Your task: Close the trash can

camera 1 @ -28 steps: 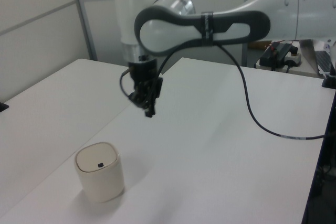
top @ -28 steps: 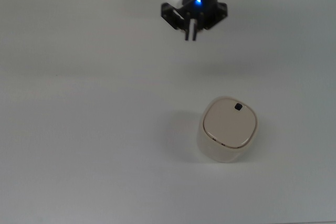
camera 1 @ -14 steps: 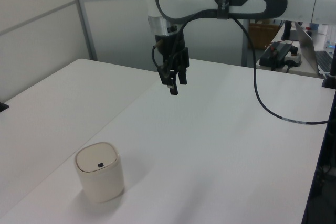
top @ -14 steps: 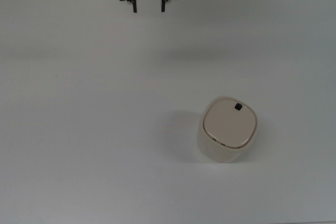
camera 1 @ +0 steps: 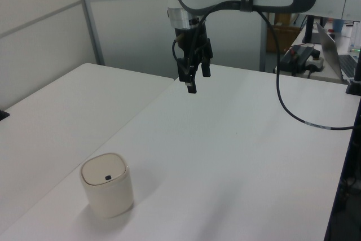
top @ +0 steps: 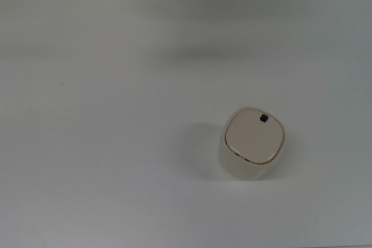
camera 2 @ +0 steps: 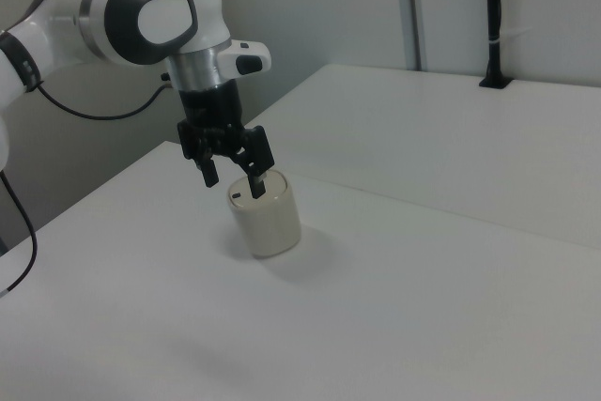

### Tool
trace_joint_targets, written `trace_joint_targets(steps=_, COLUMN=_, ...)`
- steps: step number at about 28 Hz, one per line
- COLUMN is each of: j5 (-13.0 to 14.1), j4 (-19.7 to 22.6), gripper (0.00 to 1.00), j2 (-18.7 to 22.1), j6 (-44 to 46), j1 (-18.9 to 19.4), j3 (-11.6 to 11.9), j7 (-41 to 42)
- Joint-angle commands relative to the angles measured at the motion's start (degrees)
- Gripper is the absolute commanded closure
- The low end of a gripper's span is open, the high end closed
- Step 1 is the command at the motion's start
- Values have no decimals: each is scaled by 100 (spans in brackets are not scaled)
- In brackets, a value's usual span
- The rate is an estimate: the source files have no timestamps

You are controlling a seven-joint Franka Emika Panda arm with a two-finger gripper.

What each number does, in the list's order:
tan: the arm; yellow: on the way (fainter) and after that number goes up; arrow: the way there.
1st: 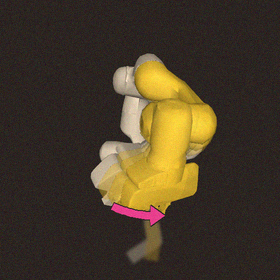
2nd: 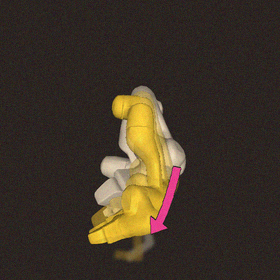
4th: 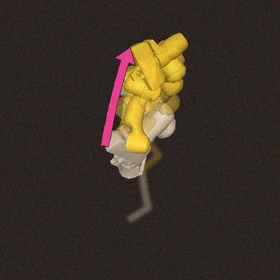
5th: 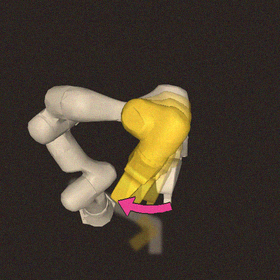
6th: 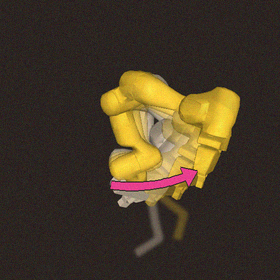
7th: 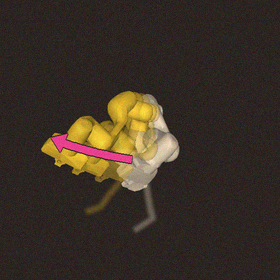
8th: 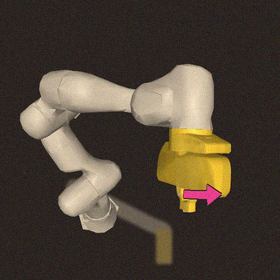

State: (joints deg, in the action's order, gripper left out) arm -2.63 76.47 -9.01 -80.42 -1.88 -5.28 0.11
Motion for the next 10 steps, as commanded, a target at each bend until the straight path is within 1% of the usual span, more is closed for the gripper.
trace_joint_targets(steps=1, j5=-54, j4=157, gripper=0, j2=136, j6=97, j1=-40, j3=36, j7=182)
trace_joint_targets(steps=10, j5=-71, j4=228, gripper=0, j2=250, j6=71, j1=-137, j3=18, j7=191)
